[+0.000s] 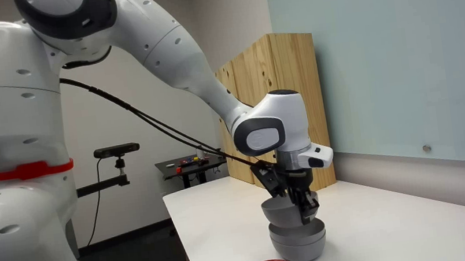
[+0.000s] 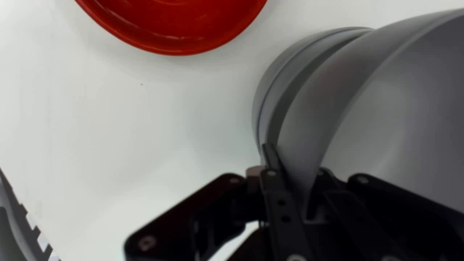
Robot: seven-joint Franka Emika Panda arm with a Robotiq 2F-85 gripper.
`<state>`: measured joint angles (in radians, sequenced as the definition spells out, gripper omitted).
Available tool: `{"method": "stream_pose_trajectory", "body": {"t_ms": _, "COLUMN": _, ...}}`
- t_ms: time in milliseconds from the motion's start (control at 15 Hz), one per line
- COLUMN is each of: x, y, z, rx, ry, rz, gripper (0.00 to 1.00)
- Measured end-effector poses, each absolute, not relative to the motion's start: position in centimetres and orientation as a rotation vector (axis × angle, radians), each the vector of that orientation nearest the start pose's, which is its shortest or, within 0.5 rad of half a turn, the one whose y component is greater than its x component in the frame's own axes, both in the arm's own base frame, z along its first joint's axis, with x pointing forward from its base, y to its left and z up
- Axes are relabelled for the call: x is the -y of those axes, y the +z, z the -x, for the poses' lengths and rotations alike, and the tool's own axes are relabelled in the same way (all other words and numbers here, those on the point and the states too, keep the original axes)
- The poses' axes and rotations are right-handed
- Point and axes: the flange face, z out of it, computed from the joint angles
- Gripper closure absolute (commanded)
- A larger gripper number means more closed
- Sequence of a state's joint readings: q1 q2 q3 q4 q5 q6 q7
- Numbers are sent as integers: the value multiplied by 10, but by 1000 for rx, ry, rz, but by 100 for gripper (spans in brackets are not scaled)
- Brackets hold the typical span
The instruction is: Pick up the grey bowl on the left and place it on the stacked grey bowls.
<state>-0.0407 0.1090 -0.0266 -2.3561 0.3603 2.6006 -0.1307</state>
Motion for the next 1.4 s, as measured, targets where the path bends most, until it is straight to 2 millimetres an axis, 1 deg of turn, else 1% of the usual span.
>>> {"method": "stream_pose_trajectory", "body": {"t_ms": 333, "x": 43, "y": 288, "z": -533, "rx": -342, "ry": -222, "rz": 2927, "gripper": 97}}
{"method": "stream_pose_trajectory", "body": {"t_ms": 600, "x": 40, "y": 277, "z": -539, "rx": -337, "ry": -200, "rz": 2928, "gripper": 97}}
{"method": "stream_pose_trajectory", "body": {"t_ms": 667, "x": 38, "y": 274, "z": -540, "rx": -337, "ry": -193, "rz": 2926, "gripper": 95}}
{"method": "stream_pose_trajectory", "body": {"t_ms": 733, "x": 37, "y": 271, "z": -540, "rx": -336, "ry": -185, "rz": 2924, "gripper": 65}}
{"method": "stream_pose_trajectory", "body": {"t_ms": 800, "x": 36, "y": 269, "z": -541, "rx": -335, "ry": -178, "rz": 2924, "gripper": 68}}
{"method": "stream_pose_trajectory", "body": {"t_ms": 867, "x": 35, "y": 267, "z": -541, "rx": -335, "ry": -173, "rz": 2924, "gripper": 66}}
{"method": "stream_pose_trajectory", "body": {"t_ms": 1000, "x": 35, "y": 265, "z": -543, "rx": -334, "ry": -168, "rz": 2923, "gripper": 53}}
{"method": "stream_pose_trajectory", "body": {"t_ms": 1067, "x": 34, "y": 264, "z": -543, "rx": -332, "ry": -167, "rz": 2923, "gripper": 44}}
{"method": "stream_pose_trajectory", "body": {"t_ms": 1333, "x": 31, "y": 264, "z": -544, "rx": -325, "ry": -167, "rz": 2922, "gripper": 16}}
{"method": "stream_pose_trajectory", "body": {"t_ms": 1400, "x": 30, "y": 264, "z": -545, "rx": -322, "ry": -167, "rz": 2922, "gripper": 8}}
